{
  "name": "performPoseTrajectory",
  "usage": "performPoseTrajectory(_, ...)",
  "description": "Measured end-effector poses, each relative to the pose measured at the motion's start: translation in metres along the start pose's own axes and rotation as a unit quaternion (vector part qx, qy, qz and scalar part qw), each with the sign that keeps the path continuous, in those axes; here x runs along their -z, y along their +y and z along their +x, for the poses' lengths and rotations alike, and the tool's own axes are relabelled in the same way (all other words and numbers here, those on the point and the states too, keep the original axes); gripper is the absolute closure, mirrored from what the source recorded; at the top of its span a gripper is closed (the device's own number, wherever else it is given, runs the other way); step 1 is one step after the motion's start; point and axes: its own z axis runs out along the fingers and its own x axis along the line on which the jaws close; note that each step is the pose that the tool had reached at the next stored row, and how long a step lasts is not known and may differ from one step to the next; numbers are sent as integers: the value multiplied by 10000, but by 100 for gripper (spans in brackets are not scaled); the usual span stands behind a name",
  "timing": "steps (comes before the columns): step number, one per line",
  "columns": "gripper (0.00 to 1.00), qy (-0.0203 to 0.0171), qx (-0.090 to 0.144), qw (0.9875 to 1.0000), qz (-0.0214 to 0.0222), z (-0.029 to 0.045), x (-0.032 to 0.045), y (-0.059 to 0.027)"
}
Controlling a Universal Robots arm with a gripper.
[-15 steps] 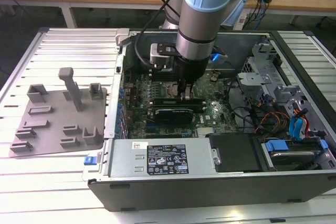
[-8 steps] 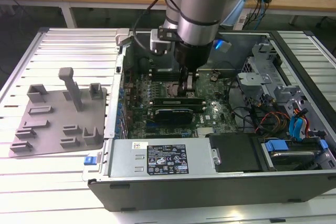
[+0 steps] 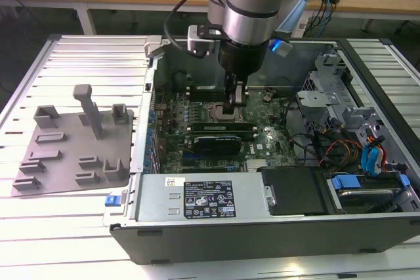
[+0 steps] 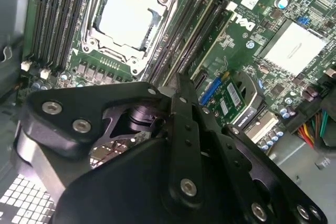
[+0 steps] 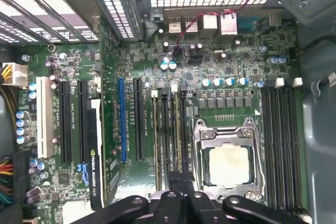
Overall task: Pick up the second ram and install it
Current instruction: 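Insert the second ram into the second slot, then press down the second ram until it locks into place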
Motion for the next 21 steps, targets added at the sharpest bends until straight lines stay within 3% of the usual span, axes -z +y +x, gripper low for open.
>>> performPoseTrajectory(3,92,-1,0,10000,0,-1,30,-10)
performPoseTrajectory(4,92,7,-1,10000,-1,-3,24,-57)
performPoseTrajectory(8,92,16,-2,10000,-24,-19,-98,-413)
performPoseTrajectory(9,92,17,-1,10000,-27,-20,-123,-442)
performPoseTrajectory(10,92,17,0,10000,-28,-20,-144,-459)
performPoseTrajectory(14,92,17,-1,10000,-29,-19,-358,-490)
performPoseTrajectory(19,92,20,-1,10000,-31,-15,-430,-494)
performPoseTrajectory(21,92,-3,0,10000,-23,-22,-385,-493)
